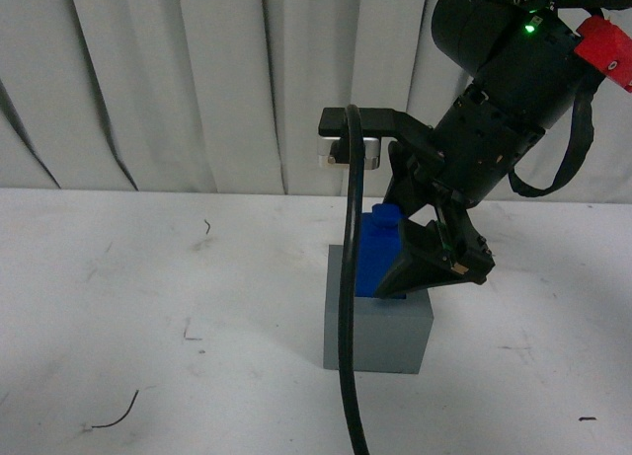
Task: Insert blue part into gray base
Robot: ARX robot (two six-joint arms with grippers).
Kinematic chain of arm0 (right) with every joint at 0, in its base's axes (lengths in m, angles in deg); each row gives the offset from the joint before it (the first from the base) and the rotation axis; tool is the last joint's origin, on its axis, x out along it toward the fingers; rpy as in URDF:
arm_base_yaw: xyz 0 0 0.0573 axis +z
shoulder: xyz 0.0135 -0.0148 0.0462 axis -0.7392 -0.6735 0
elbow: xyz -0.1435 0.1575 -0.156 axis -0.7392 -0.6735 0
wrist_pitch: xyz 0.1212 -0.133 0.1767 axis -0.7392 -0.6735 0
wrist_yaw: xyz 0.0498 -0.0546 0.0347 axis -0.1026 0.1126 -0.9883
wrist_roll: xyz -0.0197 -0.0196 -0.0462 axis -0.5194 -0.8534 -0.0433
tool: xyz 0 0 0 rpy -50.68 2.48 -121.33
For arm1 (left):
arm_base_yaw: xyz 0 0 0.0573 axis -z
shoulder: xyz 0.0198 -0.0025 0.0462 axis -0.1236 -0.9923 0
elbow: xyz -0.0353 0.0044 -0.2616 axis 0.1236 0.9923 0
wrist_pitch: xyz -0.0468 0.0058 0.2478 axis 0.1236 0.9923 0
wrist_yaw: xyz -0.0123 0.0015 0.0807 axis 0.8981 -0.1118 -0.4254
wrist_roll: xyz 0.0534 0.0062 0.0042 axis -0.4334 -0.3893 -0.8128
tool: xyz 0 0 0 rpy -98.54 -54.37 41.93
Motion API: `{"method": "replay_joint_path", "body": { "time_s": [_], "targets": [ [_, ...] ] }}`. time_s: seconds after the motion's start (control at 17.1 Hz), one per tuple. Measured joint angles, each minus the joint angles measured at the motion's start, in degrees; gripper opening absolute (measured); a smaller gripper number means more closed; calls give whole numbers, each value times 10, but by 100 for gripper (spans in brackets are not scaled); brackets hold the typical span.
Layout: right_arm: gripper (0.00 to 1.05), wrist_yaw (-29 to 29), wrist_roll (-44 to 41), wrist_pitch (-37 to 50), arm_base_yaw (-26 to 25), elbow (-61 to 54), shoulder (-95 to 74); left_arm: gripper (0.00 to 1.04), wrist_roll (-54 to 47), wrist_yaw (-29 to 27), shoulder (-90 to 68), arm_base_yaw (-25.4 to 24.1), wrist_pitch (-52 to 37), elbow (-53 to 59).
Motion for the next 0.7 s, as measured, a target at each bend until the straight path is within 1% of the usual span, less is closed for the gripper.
{"method": "replay_joint_path", "body": {
  "time_s": [0.06,0.23,0.41,0.53,0.59,0.64,0.7],
  "targets": [
    [98,-4,0,-2,0,0,0,98,0,0,0,0,0,0],
    [98,-29,-20,-25,-6,12,0,98,0,0,0,0,0,0],
    [98,-65,-63,-48,-26,26,20,98,0,0,0,0,0,0],
    [98,-76,-68,-30,-35,24,48,98,0,0,0,0,0,0],
    [98,-90,-68,-7,-45,14,75,98,0,0,0,0,0,0],
    [98,-108,-67,8,-54,2,100,98,0,0,0,0,0,0],
    [98,-135,-60,43,-63,-19,130,98,0,0,0,0,0,0]
  ]
}}
